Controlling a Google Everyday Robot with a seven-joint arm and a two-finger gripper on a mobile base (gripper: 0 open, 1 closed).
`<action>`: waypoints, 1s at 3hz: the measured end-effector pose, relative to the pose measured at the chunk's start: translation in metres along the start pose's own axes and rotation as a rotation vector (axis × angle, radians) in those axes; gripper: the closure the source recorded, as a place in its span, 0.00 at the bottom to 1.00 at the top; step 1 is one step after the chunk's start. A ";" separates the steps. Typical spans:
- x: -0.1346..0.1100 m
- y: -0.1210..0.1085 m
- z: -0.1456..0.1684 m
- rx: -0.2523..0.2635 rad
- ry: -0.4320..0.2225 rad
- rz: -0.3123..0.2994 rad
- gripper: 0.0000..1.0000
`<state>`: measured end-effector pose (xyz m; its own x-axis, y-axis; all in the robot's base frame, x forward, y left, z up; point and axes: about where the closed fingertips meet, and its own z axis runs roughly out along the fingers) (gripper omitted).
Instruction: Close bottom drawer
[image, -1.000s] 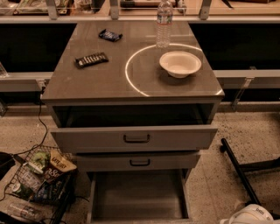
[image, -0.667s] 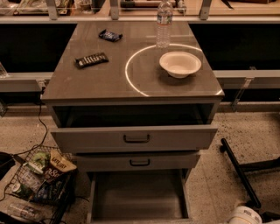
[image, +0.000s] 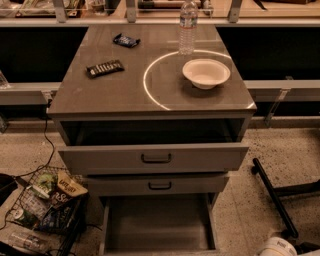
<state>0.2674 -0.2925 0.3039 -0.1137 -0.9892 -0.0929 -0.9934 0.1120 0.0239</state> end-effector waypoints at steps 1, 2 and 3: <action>-0.005 -0.003 0.015 0.004 -0.029 0.035 1.00; -0.012 -0.008 0.028 0.037 -0.063 0.048 1.00; -0.021 -0.012 0.036 0.090 -0.080 0.030 1.00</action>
Offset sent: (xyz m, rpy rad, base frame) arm 0.0086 0.0327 -0.0510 0.0881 -0.0967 -0.0705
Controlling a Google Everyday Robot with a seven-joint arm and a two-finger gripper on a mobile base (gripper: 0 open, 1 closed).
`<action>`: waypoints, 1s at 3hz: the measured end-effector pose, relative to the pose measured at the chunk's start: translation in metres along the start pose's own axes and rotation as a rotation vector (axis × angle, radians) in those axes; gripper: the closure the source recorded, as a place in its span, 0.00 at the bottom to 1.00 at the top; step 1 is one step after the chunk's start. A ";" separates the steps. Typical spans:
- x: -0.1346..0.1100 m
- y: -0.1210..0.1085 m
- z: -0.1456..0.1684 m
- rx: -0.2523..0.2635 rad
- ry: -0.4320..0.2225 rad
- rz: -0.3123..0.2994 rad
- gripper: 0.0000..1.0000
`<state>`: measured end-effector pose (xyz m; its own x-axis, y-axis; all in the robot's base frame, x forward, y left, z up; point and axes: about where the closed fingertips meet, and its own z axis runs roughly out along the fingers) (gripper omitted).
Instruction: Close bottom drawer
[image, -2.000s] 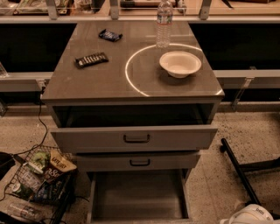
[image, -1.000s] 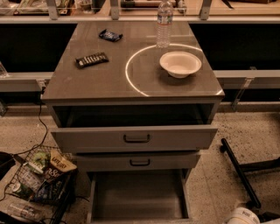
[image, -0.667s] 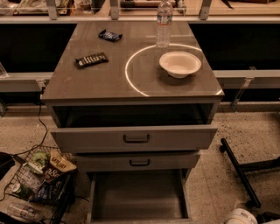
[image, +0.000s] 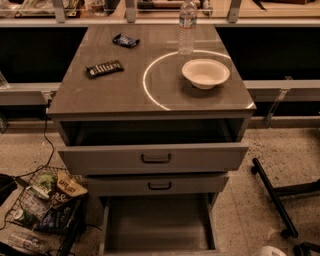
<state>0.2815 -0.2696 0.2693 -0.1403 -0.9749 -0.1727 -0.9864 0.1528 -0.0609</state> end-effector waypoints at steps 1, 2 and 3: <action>-0.019 0.007 0.017 0.034 -0.001 -0.038 1.00; -0.037 0.016 0.039 0.063 0.014 -0.111 1.00; -0.061 0.022 0.078 0.097 0.047 -0.202 1.00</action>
Offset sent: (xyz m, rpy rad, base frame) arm -0.0068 0.0719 -0.0545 -0.0791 -0.1527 0.2155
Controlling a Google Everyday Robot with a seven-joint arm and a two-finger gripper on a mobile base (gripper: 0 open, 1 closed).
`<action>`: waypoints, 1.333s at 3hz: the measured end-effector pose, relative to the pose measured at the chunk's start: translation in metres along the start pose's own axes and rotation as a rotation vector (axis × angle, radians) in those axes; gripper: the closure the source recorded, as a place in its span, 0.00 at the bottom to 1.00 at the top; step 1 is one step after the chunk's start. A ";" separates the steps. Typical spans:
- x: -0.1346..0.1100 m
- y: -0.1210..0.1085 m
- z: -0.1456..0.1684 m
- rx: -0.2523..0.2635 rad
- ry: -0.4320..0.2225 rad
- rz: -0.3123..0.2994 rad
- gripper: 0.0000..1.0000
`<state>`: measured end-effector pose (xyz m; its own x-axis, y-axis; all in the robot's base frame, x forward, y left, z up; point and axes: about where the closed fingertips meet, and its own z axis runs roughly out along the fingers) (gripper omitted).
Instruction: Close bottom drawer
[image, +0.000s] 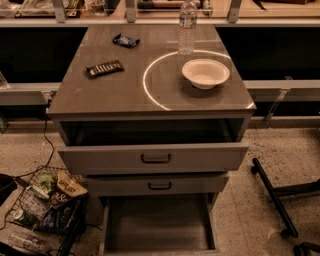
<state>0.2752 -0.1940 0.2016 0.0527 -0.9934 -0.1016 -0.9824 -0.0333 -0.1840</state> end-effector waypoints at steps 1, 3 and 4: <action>-0.006 -0.003 0.007 0.000 -0.003 -0.006 1.00; -0.031 -0.035 0.063 -0.010 -0.018 -0.026 1.00; -0.042 -0.053 0.085 -0.003 -0.028 -0.028 1.00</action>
Offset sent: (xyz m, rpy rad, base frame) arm 0.0512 0.0459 -0.0618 0.0134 0.0150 0.0395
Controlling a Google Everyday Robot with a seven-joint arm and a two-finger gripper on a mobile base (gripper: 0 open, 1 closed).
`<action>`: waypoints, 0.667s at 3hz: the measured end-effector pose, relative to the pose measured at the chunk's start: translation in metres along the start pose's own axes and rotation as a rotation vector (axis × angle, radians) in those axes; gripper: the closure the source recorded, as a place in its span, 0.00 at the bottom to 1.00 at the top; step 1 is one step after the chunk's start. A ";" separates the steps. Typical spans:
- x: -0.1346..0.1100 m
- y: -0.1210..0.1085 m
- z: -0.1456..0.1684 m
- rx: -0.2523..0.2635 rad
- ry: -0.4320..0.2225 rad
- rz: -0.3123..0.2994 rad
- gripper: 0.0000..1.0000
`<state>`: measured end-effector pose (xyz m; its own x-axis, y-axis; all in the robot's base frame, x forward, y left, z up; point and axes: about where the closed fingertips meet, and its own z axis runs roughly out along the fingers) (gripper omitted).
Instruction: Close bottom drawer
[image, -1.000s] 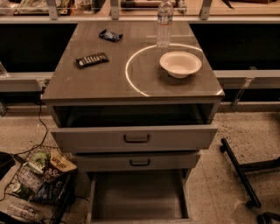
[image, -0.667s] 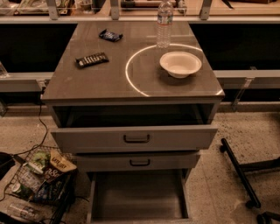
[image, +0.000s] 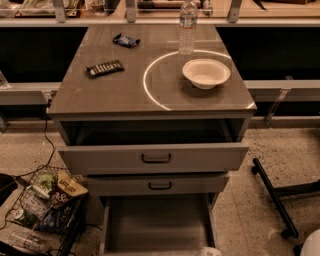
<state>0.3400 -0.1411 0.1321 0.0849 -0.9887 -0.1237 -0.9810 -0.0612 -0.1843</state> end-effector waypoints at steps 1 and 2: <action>-0.015 -0.023 0.024 0.020 -0.007 -0.011 1.00; -0.019 -0.032 0.029 0.029 -0.010 -0.016 1.00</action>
Offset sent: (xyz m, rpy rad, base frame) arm 0.0694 0.0424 -0.0279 0.0168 -0.0661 0.0301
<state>0.3744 -0.1162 0.1124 0.1024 -0.9862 -0.1298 -0.9741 -0.0729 -0.2141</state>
